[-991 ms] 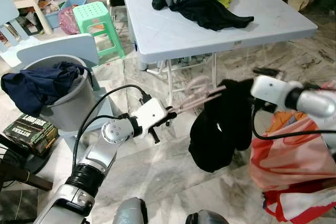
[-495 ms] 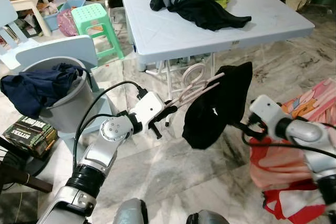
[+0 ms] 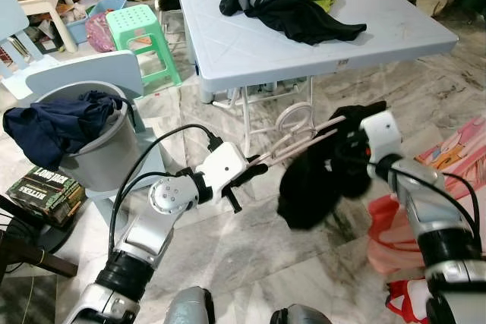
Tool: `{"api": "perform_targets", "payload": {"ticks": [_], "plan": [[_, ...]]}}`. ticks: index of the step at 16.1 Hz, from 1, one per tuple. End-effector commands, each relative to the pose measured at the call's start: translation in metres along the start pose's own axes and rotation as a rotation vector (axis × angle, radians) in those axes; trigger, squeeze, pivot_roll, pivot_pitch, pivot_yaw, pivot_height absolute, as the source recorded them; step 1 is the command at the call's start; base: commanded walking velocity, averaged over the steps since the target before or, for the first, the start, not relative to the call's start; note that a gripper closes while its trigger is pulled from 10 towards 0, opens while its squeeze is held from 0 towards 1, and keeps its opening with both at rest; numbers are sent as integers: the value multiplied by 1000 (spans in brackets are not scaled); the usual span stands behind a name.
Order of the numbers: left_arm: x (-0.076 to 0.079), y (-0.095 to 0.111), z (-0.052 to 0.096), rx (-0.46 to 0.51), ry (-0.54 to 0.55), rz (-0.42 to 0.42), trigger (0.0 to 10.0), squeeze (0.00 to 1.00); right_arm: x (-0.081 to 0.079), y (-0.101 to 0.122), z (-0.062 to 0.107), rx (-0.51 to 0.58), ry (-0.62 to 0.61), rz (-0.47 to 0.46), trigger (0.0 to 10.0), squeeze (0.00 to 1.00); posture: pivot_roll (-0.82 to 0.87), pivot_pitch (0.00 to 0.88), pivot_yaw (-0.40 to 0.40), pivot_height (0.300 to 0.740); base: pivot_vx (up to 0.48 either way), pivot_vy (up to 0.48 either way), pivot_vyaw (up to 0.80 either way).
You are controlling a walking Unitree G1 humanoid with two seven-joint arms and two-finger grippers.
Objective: Hang hanger
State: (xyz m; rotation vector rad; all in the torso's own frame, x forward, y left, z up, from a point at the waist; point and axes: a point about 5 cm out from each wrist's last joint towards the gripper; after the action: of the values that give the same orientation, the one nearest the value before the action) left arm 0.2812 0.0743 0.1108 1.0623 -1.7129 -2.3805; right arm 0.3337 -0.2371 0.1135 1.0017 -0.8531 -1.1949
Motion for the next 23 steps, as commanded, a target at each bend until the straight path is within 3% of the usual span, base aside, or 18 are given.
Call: {"api": "perform_targets", "payload": {"ticks": [1, 23], "plan": [[-3, 11, 1, 45, 4, -11, 0, 0, 2, 6, -2, 37, -25, -15, 0, 0, 20, 54, 9, 740, 0, 0, 0], [-2, 10, 1, 28, -5, -11, 0, 0, 5, 10, -1, 120, -50, -13, 0, 0, 7, 56, 8, 740, 0, 0, 0]]}}
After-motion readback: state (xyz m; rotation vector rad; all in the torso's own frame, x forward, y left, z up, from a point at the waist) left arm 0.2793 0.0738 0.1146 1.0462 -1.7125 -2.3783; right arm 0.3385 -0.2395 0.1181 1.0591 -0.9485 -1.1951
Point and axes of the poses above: a point about 5 cm out from each wrist's last joint towards the gripper, its own z axis pointing back from the gripper into the wrist, its own y axis along the axis of the wrist's last joint, x = y × z, and after that the axes turned 15 degrees about -z, right-handed
